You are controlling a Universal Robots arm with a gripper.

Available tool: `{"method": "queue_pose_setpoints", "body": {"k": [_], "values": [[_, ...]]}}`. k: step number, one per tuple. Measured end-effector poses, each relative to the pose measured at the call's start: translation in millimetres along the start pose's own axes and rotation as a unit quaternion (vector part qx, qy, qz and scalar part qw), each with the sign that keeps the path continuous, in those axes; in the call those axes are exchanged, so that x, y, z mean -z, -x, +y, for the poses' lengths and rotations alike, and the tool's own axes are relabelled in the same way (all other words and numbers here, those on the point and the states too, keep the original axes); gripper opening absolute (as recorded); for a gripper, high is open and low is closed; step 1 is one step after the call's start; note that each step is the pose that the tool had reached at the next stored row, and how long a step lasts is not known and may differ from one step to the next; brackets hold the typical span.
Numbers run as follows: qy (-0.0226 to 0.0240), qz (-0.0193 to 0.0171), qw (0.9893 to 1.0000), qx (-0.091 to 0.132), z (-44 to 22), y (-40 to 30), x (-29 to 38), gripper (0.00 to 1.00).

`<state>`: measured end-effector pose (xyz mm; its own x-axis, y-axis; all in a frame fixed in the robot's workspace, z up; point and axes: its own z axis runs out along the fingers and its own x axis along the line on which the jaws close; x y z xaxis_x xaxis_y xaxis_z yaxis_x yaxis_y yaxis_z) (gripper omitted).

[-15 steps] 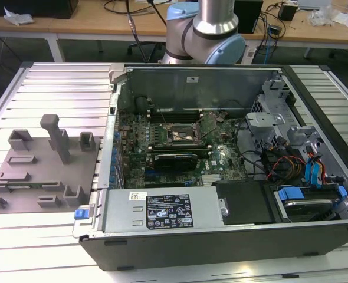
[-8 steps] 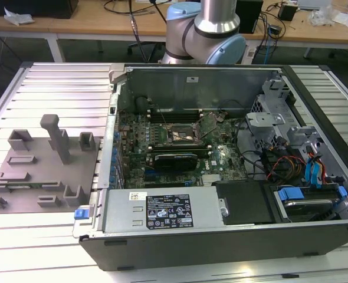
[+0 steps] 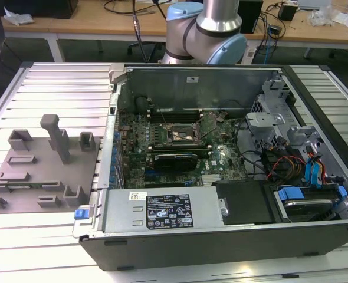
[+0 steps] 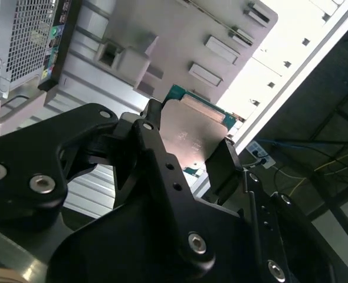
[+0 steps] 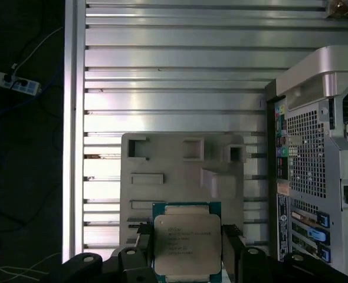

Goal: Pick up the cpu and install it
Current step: 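Pick up the cpu and move it towards the insertion slot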

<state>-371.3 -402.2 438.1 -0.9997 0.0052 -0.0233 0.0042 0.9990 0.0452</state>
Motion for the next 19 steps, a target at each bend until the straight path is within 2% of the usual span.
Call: {"method": "queue_pose_setpoints", "body": {"k": [5,7,19], "values": [[0.0001,0.0,1.0,0.0,0.1,14.6,-0.4,0.55],[0.0,0.0001,1.0,0.0,0.1,22.7,-0.5,0.55],[0.0,0.0,1.0,0.0,0.2,50.7,-1.2,0.55]]}}
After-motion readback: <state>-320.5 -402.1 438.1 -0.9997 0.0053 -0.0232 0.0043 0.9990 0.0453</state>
